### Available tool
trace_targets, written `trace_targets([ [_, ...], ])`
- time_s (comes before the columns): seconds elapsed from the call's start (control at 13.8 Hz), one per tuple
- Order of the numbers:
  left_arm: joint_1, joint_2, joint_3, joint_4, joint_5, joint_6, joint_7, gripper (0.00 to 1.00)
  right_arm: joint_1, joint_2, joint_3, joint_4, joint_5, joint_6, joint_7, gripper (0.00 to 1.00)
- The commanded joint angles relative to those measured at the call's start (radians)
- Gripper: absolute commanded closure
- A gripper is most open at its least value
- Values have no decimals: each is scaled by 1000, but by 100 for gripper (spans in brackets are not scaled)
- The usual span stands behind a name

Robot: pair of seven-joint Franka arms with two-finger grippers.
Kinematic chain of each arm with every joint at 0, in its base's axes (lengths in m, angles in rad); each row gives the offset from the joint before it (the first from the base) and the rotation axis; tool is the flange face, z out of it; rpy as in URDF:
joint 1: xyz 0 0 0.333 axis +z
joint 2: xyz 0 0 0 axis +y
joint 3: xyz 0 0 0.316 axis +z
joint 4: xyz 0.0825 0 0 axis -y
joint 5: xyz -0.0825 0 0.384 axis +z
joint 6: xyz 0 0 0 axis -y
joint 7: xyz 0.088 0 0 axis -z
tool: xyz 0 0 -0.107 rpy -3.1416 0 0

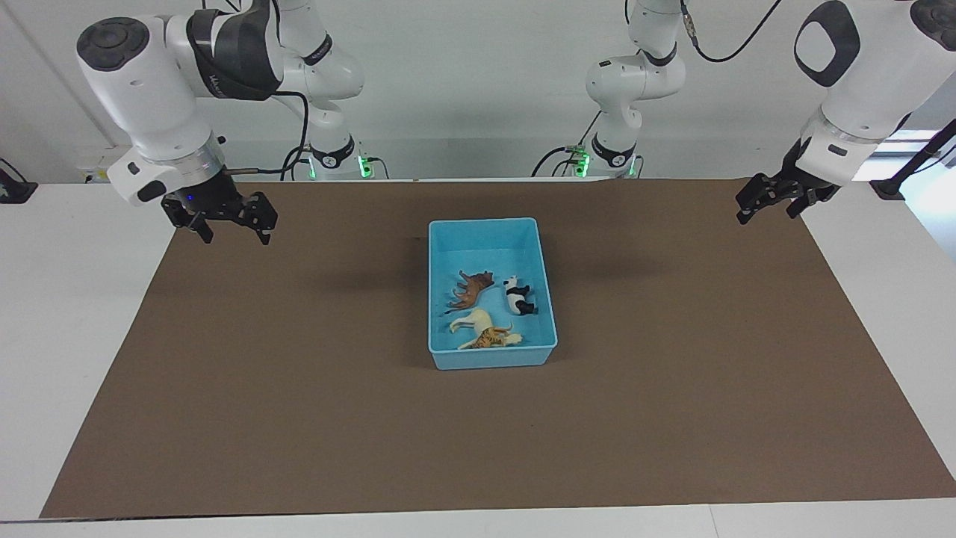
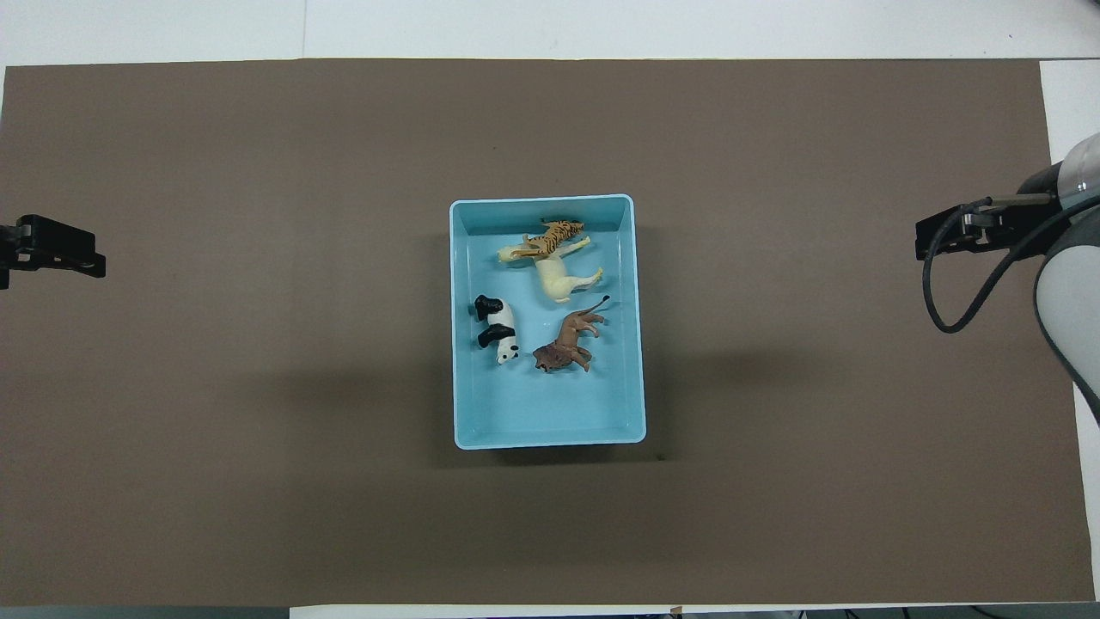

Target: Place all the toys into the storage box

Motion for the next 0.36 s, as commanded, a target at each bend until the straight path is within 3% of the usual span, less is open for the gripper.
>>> trace_targets([
  [0.0, 2, -18, -2, -18, -9, -8, 8, 0, -12, -9, 12, -1, -7, -25, -19, 0],
  [0.29, 2, -18, -2, -16, -8, -8, 8, 0, -12, -9, 12, 0, -3, -46, -17, 0],
])
